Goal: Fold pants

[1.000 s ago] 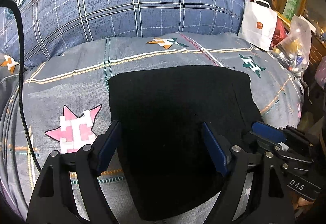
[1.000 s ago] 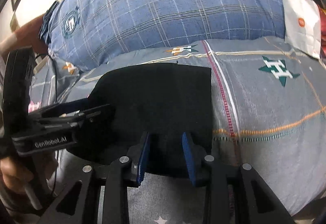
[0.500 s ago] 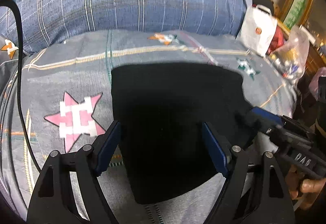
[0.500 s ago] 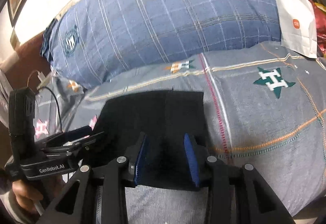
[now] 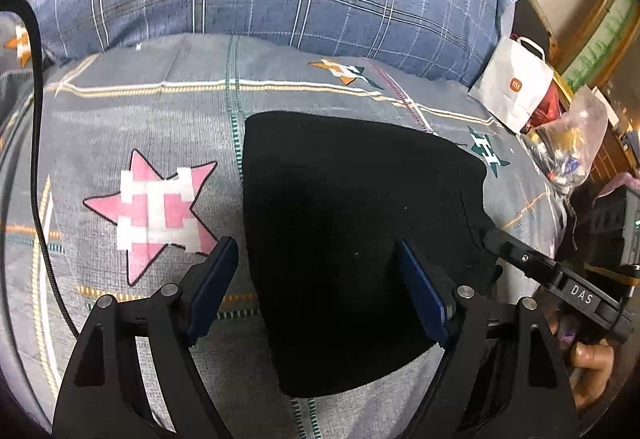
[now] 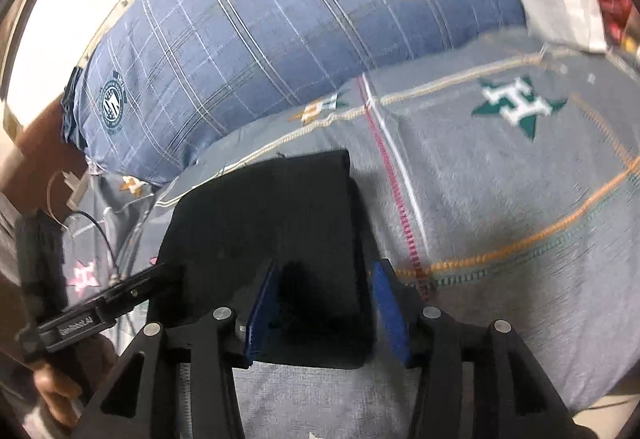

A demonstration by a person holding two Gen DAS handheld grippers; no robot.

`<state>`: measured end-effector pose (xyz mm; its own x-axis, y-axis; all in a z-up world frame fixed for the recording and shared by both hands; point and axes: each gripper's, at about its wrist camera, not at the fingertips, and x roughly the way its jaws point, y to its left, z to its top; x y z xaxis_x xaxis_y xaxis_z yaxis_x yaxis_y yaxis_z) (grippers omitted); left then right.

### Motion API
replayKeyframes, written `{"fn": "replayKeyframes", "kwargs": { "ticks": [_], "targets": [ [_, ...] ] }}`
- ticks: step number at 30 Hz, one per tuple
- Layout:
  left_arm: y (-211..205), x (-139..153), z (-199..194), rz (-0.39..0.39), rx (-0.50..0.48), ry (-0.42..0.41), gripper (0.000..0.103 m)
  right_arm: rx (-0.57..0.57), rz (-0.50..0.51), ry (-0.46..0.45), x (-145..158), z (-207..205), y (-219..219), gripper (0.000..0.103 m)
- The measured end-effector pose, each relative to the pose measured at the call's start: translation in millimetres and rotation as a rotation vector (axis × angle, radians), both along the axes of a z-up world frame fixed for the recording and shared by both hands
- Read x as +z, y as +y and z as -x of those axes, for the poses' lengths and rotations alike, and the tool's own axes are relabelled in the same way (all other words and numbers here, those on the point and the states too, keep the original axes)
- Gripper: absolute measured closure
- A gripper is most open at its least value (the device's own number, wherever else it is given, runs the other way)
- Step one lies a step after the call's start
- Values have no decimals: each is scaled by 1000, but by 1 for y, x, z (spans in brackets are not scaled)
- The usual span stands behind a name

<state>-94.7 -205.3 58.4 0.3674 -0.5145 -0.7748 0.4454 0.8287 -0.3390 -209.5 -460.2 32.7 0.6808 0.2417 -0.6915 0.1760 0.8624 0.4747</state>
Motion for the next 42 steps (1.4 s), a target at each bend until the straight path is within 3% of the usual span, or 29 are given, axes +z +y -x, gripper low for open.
{"fn": "replayKeyframes", "kwargs": {
  "ticks": [4,8,14,20,23,25,27,30,34,42],
  "targets": [
    [-3,0,0,-1,-8,-6,21,25,-44,6,-10,-8,-1,51],
    [-5,-4,-5,15,-16,10,21,46,-86,1,-15,-13,-1,39],
    [-7,-10,-10,33,-19,19,17,60,-155,7,-26,-18,-2,33],
    [-9,-21,-17,71,-23,60,9,85,-136,-5,-26,-21,2,29],
    [-10,-22,-15,81,-24,40,7,93,-105,-16,-25,-22,6,28],
    [-14,-23,-14,75,-32,24,4,88,-78,-21,-24,-22,10,30],
    [-16,-22,-12,63,-34,8,4,87,-26,-28,-19,-21,17,41],
    [-13,-17,-9,63,-38,2,14,111,56,-47,-2,-17,29,54],
    [-1,4,-2,85,-45,-19,25,163,123,-115,32,-12,53,58],
    [55,63,-14,128,13,-111,25,272,134,-237,78,-33,103,59]
  ]
}}
